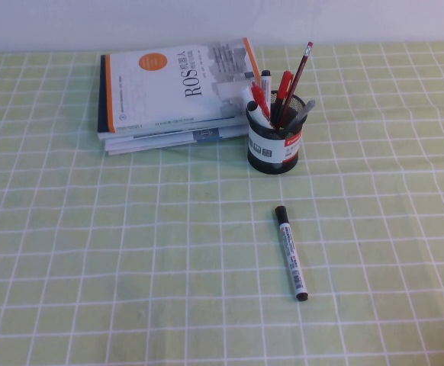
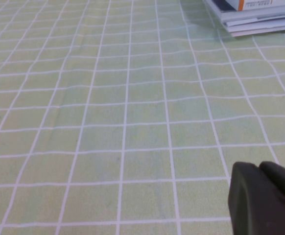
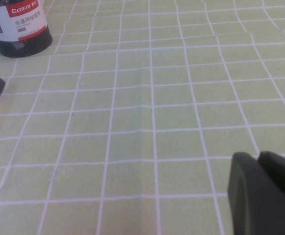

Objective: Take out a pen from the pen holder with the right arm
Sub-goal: 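Take a marker out of the pen holder and lay it on the table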

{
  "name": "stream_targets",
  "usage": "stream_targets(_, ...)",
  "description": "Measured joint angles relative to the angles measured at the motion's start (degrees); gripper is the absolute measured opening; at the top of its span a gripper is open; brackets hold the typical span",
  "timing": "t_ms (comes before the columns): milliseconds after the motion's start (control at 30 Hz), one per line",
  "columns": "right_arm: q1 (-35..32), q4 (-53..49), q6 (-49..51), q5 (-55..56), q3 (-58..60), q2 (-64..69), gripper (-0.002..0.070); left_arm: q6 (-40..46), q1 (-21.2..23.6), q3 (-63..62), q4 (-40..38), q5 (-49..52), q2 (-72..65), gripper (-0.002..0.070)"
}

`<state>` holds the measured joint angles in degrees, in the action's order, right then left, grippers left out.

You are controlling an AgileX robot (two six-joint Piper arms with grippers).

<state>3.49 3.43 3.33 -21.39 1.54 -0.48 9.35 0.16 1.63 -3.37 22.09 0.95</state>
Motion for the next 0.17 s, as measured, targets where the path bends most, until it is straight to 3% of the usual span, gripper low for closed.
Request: stream_targets(167, 0.00, 0.00, 0.00, 0.00, 0.00, 0.00, -0.0013, 0.00, 0.00, 0.00, 0.00, 0.00, 0.00, -0.0005)
